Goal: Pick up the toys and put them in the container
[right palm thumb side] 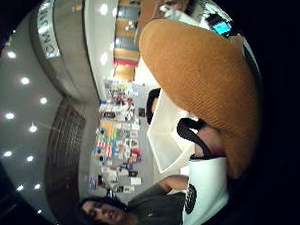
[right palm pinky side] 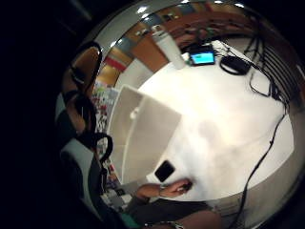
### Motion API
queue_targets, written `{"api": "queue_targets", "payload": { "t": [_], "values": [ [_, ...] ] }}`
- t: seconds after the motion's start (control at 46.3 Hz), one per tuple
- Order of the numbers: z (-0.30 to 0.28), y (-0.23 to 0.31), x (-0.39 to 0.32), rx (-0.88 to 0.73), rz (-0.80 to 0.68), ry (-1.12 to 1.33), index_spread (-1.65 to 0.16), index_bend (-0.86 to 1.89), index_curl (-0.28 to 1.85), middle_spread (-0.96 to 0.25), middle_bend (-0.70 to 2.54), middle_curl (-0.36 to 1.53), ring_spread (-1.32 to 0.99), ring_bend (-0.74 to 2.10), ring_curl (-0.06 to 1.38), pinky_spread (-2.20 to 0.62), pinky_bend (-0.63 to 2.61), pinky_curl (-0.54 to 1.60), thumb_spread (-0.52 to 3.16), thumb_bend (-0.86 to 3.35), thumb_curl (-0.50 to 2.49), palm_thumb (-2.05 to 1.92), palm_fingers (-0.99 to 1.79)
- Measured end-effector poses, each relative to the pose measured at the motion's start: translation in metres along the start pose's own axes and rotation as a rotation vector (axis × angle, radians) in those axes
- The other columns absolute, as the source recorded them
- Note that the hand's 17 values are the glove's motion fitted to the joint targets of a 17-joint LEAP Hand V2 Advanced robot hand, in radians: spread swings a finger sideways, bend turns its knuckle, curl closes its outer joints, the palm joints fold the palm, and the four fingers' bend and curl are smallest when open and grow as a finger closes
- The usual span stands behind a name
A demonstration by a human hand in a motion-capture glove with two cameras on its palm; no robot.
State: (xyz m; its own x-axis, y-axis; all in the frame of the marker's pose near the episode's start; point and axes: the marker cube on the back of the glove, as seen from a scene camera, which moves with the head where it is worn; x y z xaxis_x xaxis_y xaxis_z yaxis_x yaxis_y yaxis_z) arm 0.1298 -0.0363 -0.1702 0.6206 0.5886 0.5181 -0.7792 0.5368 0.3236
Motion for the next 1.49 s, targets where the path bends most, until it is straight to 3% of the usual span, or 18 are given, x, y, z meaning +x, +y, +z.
{"api": "queue_targets", "payload": {
  "t": [0.281, 0.713, 0.843, 0.929, 1.08, 1.491],
  "values": [
    [0.030, -0.020, -0.078, -0.292, -0.142, 0.084, -0.19, 0.30, 0.25, -0.42, 0.90, 0.91, -0.36, 1.52, 0.60, -0.39, 1.49, 0.54, 0.64, 0.23, 0.93, 0.64, 0.85],
    [0.072, -0.051, -0.105, -0.399, -0.127, 0.118, -0.22, 0.23, 0.33, -0.42, 0.84, 0.97, -0.39, 1.55, 0.66, -0.41, 1.63, 0.63, 0.46, 0.15, 1.06, 0.59, 0.74],
    [0.079, -0.052, -0.102, -0.436, -0.120, 0.062, -0.17, 0.08, 0.29, -0.36, 0.66, 0.91, -0.36, 1.55, 0.65, -0.39, 1.62, 0.62, 0.77, -0.08, 0.92, 0.23, 0.46],
    [0.080, -0.054, -0.097, -0.422, -0.109, 0.017, -0.17, 0.17, 0.31, -0.30, 0.49, 0.85, -0.32, 1.46, 0.62, -0.38, 1.54, 0.59, 0.84, -0.14, 0.78, -0.02, 0.29],
    [0.076, -0.055, -0.083, -0.355, -0.121, 0.009, -0.23, 0.26, 0.33, -0.23, 0.42, 0.78, -0.28, 1.25, 0.53, -0.33, 1.38, 0.49, 0.93, -0.10, 0.64, -0.11, 0.31],
    [0.048, -0.029, 0.049, -0.197, -0.015, 0.351, -0.30, 0.29, 0.38, -0.13, 0.43, 0.71, -0.26, 1.12, 0.45, -0.19, 1.05, 0.36, 1.14, -0.06, 0.39, -0.09, 0.37]
  ]
}}
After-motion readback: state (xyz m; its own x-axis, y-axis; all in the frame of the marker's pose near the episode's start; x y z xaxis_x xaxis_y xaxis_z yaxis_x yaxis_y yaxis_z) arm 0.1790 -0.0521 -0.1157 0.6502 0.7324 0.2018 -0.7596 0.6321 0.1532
